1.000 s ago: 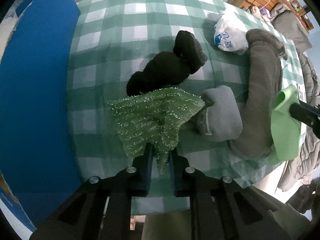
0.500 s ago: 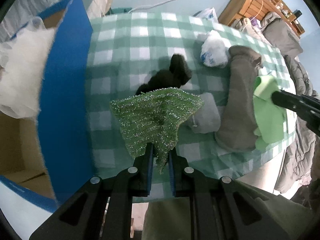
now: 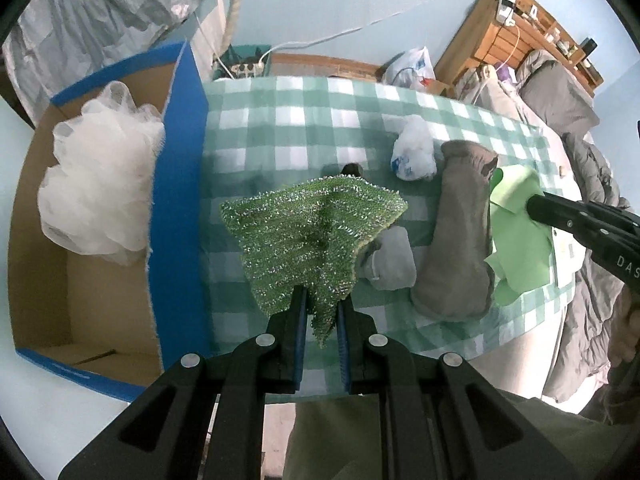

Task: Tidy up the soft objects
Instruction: 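Lift both cloths and carry them toward the cardboard box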

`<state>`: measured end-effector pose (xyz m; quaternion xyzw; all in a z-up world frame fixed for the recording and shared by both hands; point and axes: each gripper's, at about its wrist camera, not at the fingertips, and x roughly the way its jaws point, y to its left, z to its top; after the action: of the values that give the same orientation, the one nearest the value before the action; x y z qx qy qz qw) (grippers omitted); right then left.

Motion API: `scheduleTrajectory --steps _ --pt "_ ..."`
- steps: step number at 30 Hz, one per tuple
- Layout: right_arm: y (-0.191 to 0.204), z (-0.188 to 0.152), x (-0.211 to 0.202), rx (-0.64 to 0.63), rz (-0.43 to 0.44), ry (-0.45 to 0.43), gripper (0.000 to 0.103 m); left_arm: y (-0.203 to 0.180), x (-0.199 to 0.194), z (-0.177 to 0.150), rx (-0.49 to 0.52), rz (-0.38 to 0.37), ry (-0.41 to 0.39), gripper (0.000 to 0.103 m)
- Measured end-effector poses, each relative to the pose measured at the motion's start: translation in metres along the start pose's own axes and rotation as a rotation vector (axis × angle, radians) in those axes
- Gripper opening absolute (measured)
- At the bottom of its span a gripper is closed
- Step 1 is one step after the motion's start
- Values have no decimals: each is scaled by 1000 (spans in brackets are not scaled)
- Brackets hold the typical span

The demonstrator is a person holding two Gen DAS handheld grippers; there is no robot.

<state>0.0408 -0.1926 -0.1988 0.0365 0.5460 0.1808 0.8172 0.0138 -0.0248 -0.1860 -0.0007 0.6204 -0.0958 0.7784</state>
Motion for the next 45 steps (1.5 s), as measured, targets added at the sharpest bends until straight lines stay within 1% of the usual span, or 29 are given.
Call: scheduleTrajectory --steps 13,23,32,45 --pt "17 19 -18 -18 29 -43 9 6 -37 8 -9 3 -77 14" --pt "44 37 -21 -62 62 -67 9 19 -56 7 -56 1 -114 14" --pt "74 53 -17 -106 99 -78 9 44 -73 2 -116 24 -148 14" --pt "132 79 3 -198 159 -77 9 90 -88 -5 -201 55 -177 14"
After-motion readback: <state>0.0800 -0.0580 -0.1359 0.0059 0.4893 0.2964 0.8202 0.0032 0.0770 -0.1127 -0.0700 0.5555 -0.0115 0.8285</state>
